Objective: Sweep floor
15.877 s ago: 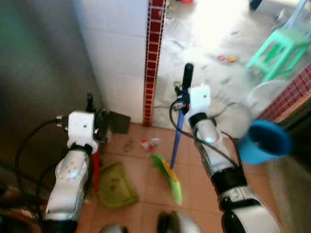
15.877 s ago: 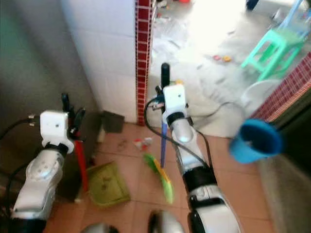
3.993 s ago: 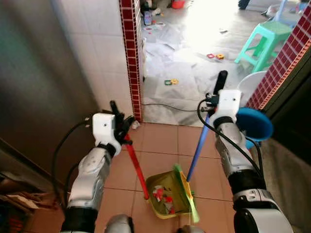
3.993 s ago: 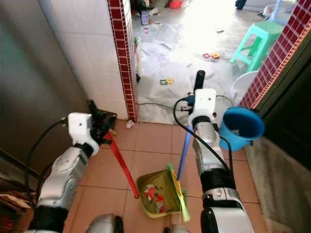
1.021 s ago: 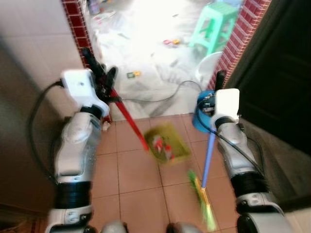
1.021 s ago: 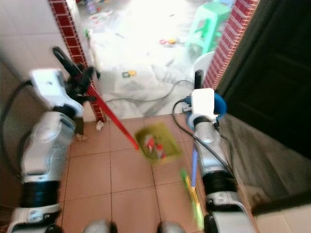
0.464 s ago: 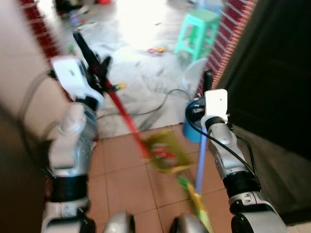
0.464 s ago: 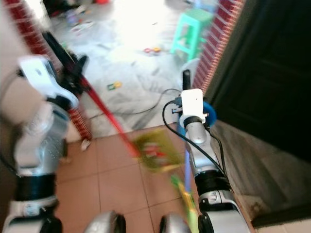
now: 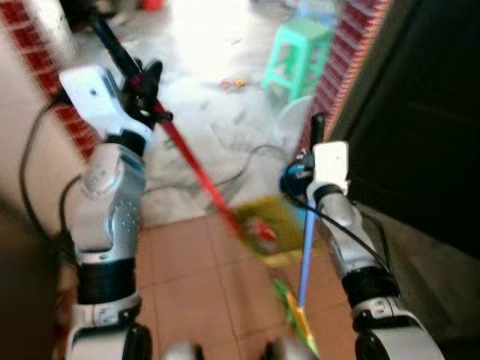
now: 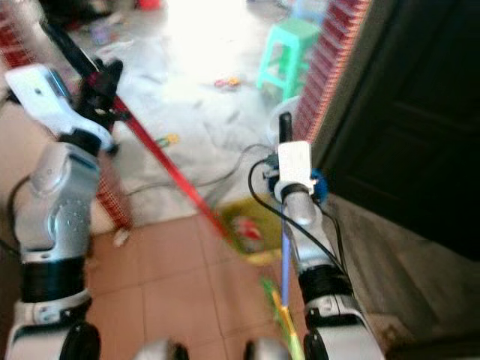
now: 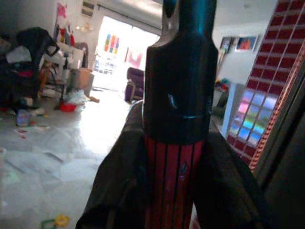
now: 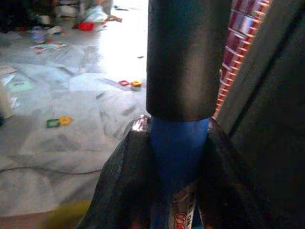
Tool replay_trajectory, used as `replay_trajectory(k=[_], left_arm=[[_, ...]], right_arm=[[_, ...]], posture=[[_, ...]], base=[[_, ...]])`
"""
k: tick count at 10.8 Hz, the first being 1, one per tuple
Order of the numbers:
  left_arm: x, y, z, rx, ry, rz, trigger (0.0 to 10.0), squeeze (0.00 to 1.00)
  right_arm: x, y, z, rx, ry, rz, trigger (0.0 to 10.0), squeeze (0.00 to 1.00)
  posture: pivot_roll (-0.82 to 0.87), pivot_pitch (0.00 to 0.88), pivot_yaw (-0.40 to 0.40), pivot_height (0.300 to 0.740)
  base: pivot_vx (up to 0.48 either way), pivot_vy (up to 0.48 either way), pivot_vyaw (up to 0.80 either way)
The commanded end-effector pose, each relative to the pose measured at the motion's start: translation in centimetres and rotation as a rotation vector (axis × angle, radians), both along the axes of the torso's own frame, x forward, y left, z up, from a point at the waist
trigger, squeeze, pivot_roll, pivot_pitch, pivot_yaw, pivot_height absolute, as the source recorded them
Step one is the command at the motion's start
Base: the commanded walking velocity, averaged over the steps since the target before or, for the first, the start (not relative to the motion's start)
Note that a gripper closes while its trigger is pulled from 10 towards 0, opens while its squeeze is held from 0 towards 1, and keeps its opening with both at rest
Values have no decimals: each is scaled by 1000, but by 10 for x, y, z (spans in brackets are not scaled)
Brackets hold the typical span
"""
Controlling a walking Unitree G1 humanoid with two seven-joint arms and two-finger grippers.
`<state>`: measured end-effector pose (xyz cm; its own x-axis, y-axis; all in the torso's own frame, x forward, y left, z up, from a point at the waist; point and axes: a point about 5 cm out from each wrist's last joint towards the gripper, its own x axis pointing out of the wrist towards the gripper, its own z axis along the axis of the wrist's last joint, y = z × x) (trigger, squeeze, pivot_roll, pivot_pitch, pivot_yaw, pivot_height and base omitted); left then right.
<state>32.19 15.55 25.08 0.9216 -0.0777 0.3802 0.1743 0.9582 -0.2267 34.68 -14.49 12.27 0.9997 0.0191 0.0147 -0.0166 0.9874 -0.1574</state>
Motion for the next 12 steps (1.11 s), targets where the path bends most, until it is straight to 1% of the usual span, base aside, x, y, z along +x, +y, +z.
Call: replay_trajectory(k=[1, 3, 5, 9, 12], left_arm=[[-3, -8, 17, -21, -85, -31, 10000, 0], [-2, -10, 20, -30, -88, -38, 10000, 0], [-2, -11, 20, -29, -90, -40, 10000, 0], [-1, -10, 19, -31, -84, -30, 10000, 0], [-1, -14, 15, -24, -73, -37, 10000, 0]], right_arm=[[2, -10, 4, -30, -17, -19, 10000, 0], [3, -8, 5, -32, -18, -11, 10000, 0], [4, -7, 5, -26, -21, -4, 10000, 0], [4, -3, 3, -17, -20, 9, 10000, 0], [2, -1, 1, -12, -18, 17, 10000, 0]], posture=[[-49, 44, 3, 740], [-49, 41, 1, 740], [-47, 38, 4, 740], [-44, 39, 6, 740], [-45, 42, 8, 740]], base=[[472, 0, 0], [480, 0, 0], [480, 0, -800], [461, 0, 0], [465, 0, 0]])
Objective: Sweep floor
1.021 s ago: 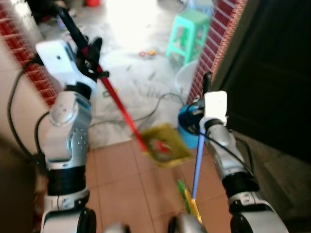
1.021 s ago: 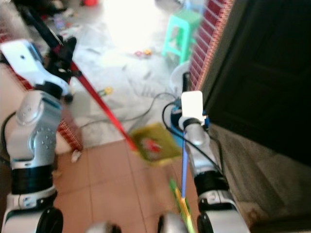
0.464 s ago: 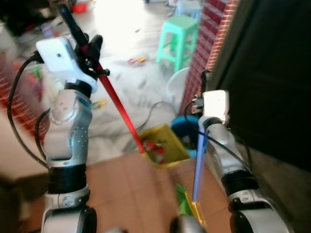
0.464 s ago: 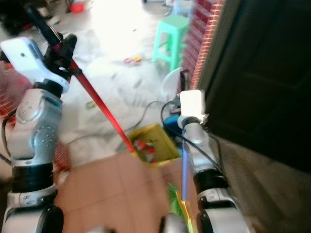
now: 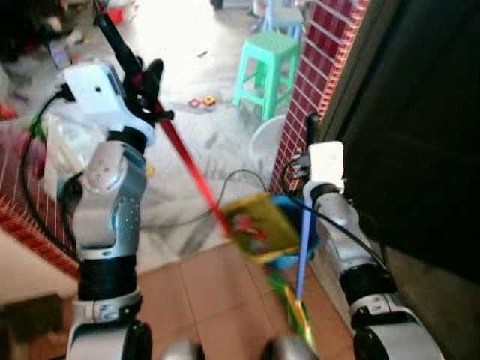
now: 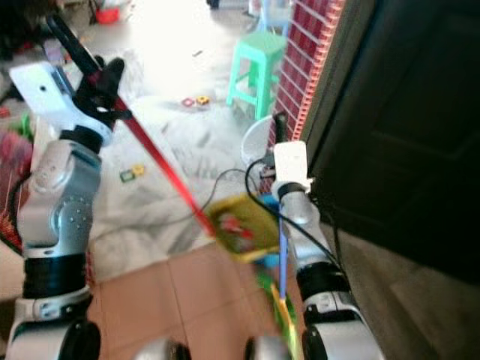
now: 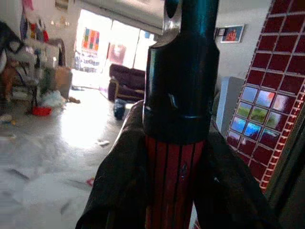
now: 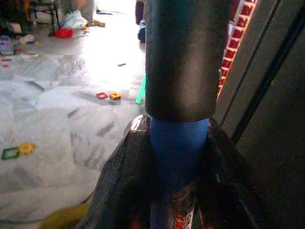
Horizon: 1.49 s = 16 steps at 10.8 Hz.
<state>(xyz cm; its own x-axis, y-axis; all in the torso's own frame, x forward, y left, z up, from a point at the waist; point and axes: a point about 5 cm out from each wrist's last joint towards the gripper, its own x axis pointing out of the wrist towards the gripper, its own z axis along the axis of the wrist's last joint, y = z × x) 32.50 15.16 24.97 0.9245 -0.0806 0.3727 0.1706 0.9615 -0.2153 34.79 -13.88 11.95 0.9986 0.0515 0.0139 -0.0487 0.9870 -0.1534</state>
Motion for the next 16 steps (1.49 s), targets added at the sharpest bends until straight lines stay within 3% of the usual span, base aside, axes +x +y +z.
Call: replay_trajectory(k=[1, 3, 9, 13, 15, 16], left_arm=[[-4, -10, 16, -34, -78, -41, 10000, 0], [-4, -10, 15, -26, -73, -41, 10000, 0], [-7, -25, 4, 63, -88, -67, 10000, 0], [-4, -62, 3, 246, -201, -95, 10000, 0], [-2, -68, 8, 282, -259, -32, 10000, 0], [-2, -80, 11, 312, -296, -60, 10000, 0]], right_arm=[[1, -6, 4, -16, -19, -14, 10000, 0], [1, -5, 4, -16, -19, -10, 10000, 0], [1, -2, 6, -16, -31, 1, 10000, 0], [-1, -2, 6, -19, -37, 7, 10000, 0], [-3, -2, 6, -19, -38, 3, 10000, 0], [-4, -1, 5, -16, -36, 2, 10000, 0]], posture=[[-45, 44, 8, 740], [-45, 44, 5, 740], [-40, 55, 2, 740], [-59, 55, 13, 740], [-63, 59, 19, 740], [-64, 63, 19, 740]], base=[[450, 0, 0], [379, 0, 0], [0, 0, 0], [0, 0, 0], [0, 0, 0], [0, 0, 0]])
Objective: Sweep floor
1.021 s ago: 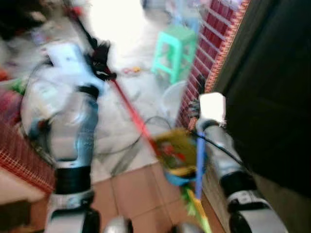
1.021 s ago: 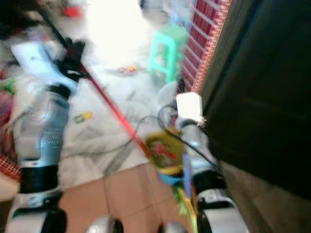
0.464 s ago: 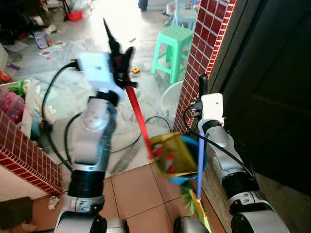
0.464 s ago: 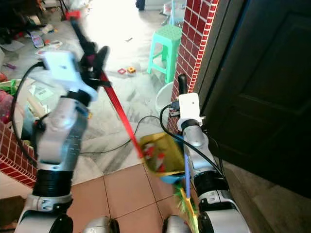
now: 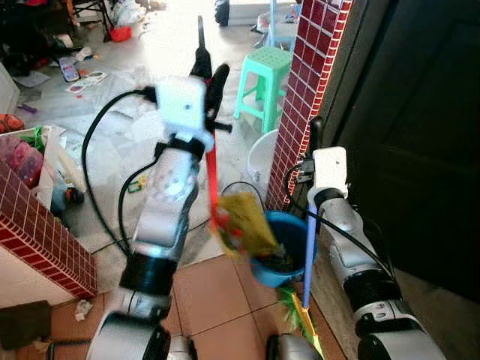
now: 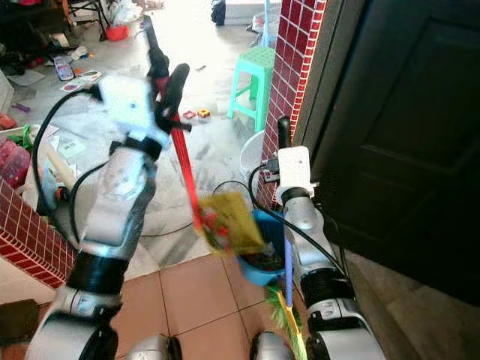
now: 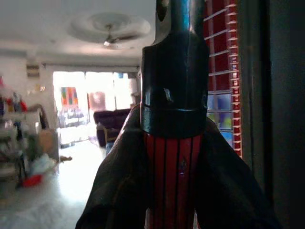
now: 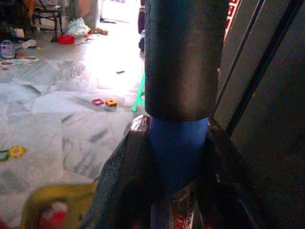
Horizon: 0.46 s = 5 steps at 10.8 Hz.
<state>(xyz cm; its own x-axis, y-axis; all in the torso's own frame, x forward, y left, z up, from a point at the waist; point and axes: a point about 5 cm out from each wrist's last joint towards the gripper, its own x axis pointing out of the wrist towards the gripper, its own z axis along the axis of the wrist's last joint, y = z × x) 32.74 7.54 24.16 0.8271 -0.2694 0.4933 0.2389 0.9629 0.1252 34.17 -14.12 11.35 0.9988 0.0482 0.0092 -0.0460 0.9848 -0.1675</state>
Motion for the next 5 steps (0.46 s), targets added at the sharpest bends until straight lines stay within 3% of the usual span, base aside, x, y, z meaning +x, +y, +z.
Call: replay_trajectory(k=[1, 2, 5], left_arm=[[-6, -15, 18, 30, -113, -63, 10000, 0], [-12, -35, 13, 92, -121, -178, 10000, 0], [-31, -69, -3, 282, -136, -463, 10000, 0]], right_arm=[[1, 1, 10, -1, -39, 4, 10000, 0], [1, 0, 10, -1, -37, 1, 10000, 0], [0, -2, 10, -3, -37, -2, 10000, 0]], posture=[[-64, 66, 20, 740], [-64, 67, 20, 740], [-65, 71, 17, 740]], base=[[0, 0, 0], [0, 0, 0], [0, 0, 0]])
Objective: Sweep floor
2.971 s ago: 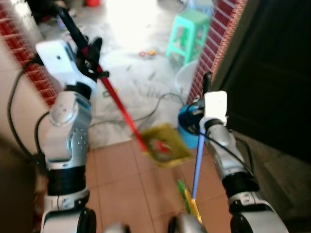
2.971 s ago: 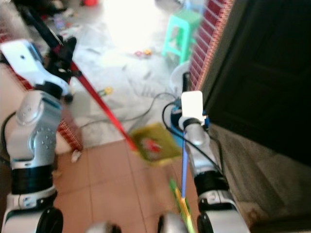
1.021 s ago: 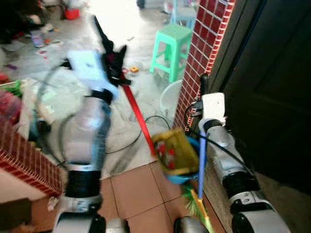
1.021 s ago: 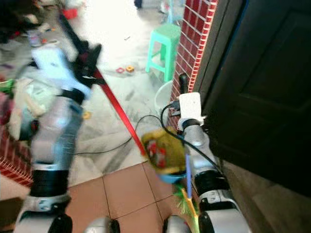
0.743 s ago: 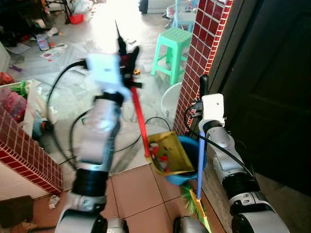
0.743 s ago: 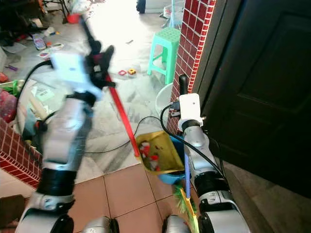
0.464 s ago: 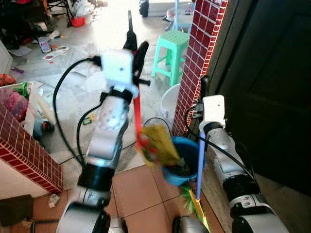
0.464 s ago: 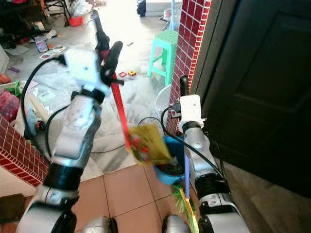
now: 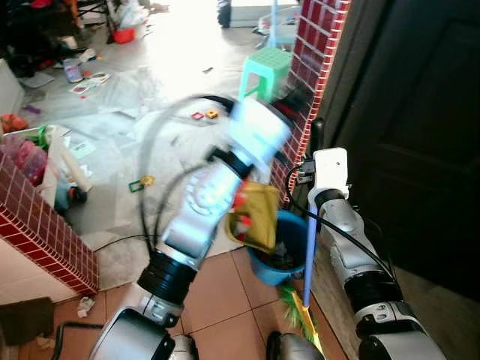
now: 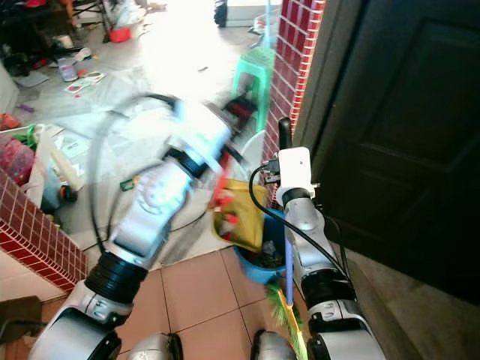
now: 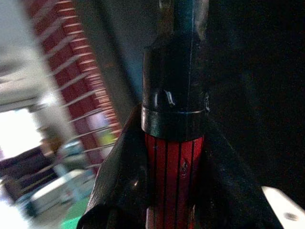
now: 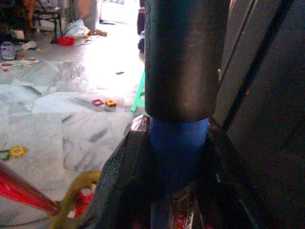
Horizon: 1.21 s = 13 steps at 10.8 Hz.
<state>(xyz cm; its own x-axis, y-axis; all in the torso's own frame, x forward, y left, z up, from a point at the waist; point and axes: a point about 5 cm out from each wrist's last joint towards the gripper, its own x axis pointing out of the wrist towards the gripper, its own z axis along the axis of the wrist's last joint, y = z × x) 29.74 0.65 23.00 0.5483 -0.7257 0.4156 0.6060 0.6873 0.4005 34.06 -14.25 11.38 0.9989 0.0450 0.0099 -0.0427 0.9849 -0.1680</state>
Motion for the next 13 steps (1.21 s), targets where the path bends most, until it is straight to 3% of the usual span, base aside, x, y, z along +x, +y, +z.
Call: replay_trajectory(k=[1, 3, 5, 6, 10, 11, 12, 13], left_arm=[[-6, -5, 4, 54, -63, -54, 10000, 0], [-14, -11, 0, 183, -138, -144, 10000, 0], [-30, -20, -1, 363, -296, -265, 10000, 0], [-34, -22, -3, 377, -305, -287, 10000, 0], [-24, -15, 6, 257, -216, -232, 10000, 0], [-19, -11, 14, 193, -194, -196, 10000, 0], [-6, 1, 35, 57, -138, -107, 10000, 0], [-3, 7, 44, 38, -149, -78, 10000, 0]], right_arm=[[1, -1, 9, -2, -35, 1, 10000, 0], [1, -2, 9, -4, -34, 1, 10000, 0], [2, -3, 9, -7, -30, -1, 10000, 0], [2, -3, 9, -7, -29, -2, 10000, 0], [2, -4, 9, -8, -22, 0, 10000, 0], [2, -4, 9, -8, -21, 0, 10000, 0], [2, -4, 9, -10, -20, 2, 10000, 0], [2, -3, 9, -11, -20, 3, 10000, 0]], posture=[[-66, 73, 16, 740], [-67, 75, 10, 740], [-67, 75, 8, 740], [-69, 75, 7, 740], [-71, 74, 1, 740], [-71, 74, 0, 740], [-70, 72, -4, 740], [-70, 72, -4, 740]], base=[[0, 0, 0], [0, 0, 0], [0, 0, 0], [0, 0, 0], [0, 0, 0], [0, 0, 0], [0, 0, 0], [0, 0, 0]])
